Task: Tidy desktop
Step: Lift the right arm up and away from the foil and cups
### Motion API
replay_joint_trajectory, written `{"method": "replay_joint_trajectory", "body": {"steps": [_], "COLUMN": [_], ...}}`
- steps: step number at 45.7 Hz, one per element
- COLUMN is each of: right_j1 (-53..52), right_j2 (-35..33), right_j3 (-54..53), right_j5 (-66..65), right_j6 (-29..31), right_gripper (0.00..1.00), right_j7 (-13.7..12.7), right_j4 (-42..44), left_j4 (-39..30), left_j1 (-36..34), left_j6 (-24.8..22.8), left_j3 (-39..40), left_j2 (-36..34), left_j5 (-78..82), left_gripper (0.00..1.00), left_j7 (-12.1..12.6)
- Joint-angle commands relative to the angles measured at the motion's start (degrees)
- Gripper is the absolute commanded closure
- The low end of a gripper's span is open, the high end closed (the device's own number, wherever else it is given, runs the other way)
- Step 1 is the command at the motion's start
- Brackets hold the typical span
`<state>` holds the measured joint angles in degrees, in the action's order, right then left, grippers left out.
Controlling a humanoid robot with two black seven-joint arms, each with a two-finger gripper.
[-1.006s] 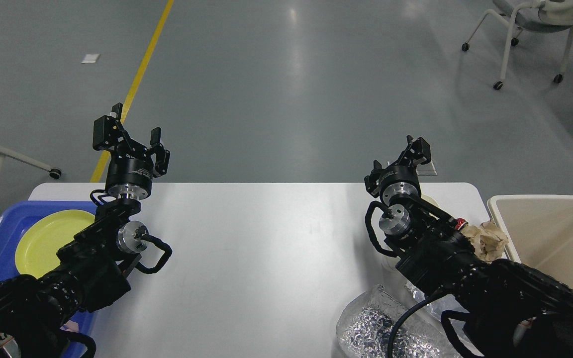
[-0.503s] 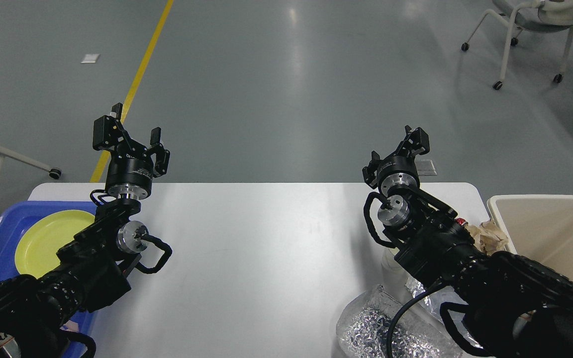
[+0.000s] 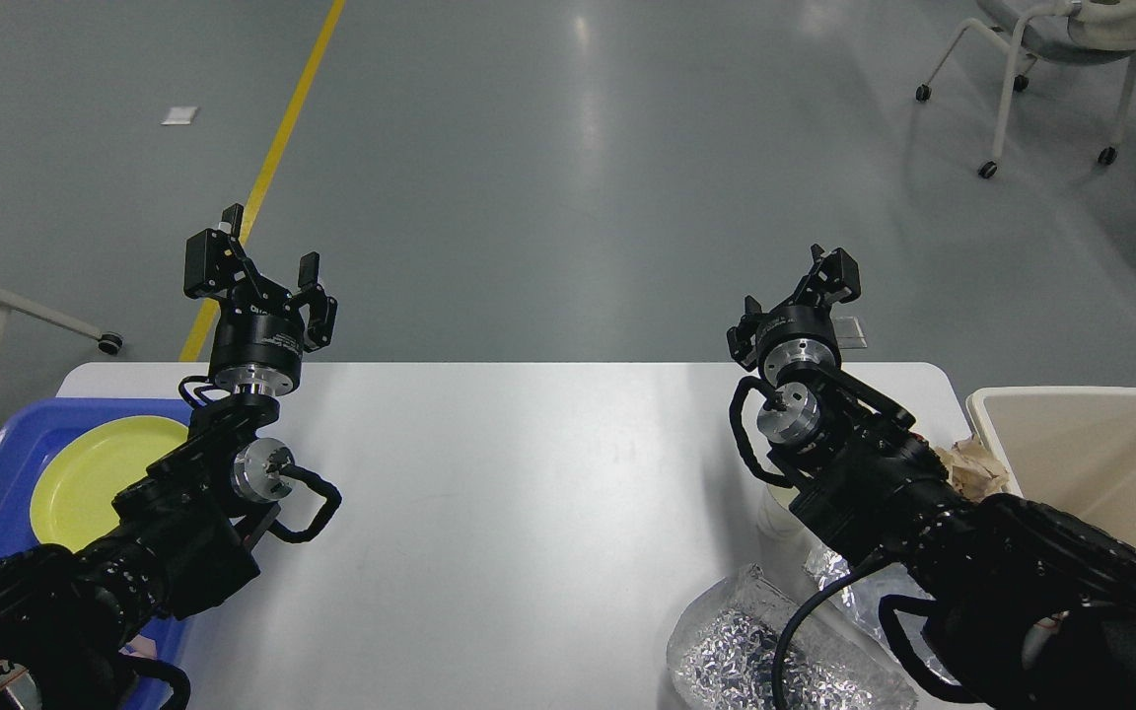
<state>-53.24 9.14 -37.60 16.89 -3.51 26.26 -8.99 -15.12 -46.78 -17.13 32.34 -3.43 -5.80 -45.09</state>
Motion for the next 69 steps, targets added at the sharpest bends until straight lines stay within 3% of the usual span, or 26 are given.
{"method": "replay_joint_trajectory", "body": {"steps": [1, 4, 17, 28, 40, 45, 51, 59, 69], "right_j1": [-0.5, -1.1, -5.9, -10.8, -17.3, -18.9, -21.5, -24.5, -35.5], "right_j2": [0.0, -0.1, -4.9, -5.7, -11.2, -14.1, -15.3, -20.2, -23.8], "right_j3": [0.1, 0.1, 1.9, 3.3, 4.0, 7.4, 17.8, 39.6, 69.0], "right_j5": [-0.5, -0.5, -0.6, -0.5, 0.1, -0.1, -0.1, -0.8, -8.7], "right_j6": [-0.7, -1.0, -3.4, -2.6, -2.5, 0.2, 7.3, 17.3, 19.2], "right_gripper": [0.00, 0.00, 0.00, 0.00, 0.00, 0.00, 0.00, 0.00, 0.00], "right_j7": [-1.1, -4.0, -21.1, -21.1, -21.1, -21.1, -21.1, -21.1, -20.0], "right_j4": [0.2, 0.3, 0.3, 0.0, 0.3, -1.5, -2.7, -7.7, -15.7], "left_j4": [0.0, 0.0, 0.0, 0.0, 0.0, 0.0, 0.0, 0.0, 0.0], "left_j1": [0.0, 0.0, 0.0, 0.0, 0.0, 0.0, 0.0, 0.0, 0.0], "left_j6": [0.1, 0.0, 0.0, 0.0, 0.0, 0.0, 0.0, 0.0, 0.0], "left_j3": [0.0, 0.0, 0.0, 0.0, 0.0, -0.1, 0.0, 0.0, -0.1], "left_j2": [0.0, 0.0, -0.1, 0.0, 0.0, 0.0, 0.0, 0.0, 0.0], "left_j5": [0.0, 0.0, 0.0, 0.0, 0.0, 0.0, 0.0, 0.0, 0.0], "left_gripper": [0.00, 0.00, 0.00, 0.00, 0.00, 0.00, 0.00, 0.00, 0.00], "left_j7": [0.0, 0.0, 0.0, 0.0, 0.0, 0.0, 0.0, 0.0, 0.0]}}
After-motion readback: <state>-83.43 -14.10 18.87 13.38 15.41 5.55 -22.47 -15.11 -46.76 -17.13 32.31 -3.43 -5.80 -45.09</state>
